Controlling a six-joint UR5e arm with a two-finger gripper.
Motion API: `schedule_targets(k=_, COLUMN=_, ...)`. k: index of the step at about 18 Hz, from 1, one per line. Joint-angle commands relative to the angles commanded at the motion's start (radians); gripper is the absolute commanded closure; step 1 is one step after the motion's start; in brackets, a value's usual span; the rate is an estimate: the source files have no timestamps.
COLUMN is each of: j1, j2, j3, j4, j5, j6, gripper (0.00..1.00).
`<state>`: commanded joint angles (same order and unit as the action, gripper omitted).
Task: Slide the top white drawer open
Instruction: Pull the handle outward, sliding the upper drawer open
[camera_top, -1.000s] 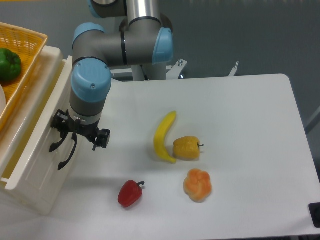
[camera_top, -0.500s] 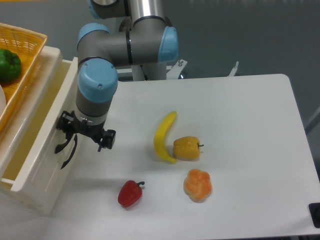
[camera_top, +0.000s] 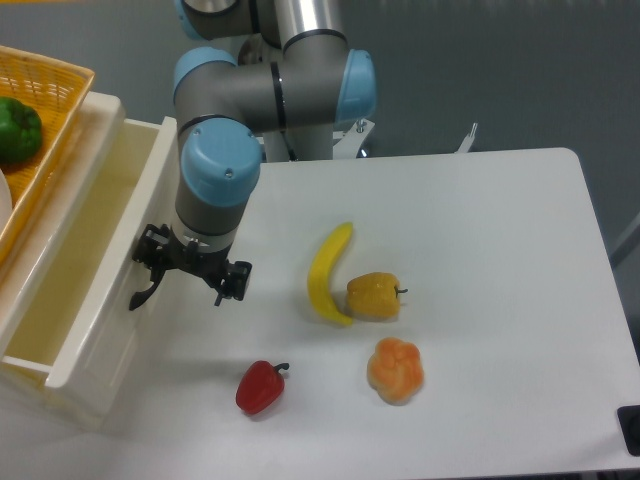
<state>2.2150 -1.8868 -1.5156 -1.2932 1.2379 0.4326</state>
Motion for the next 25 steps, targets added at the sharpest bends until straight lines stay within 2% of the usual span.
schedule_targets(k=25, j1=0.11, j2=-0.015, j3=0.012, j4=0.0, j5=-0.02, j6=0.074, gripper=0.0)
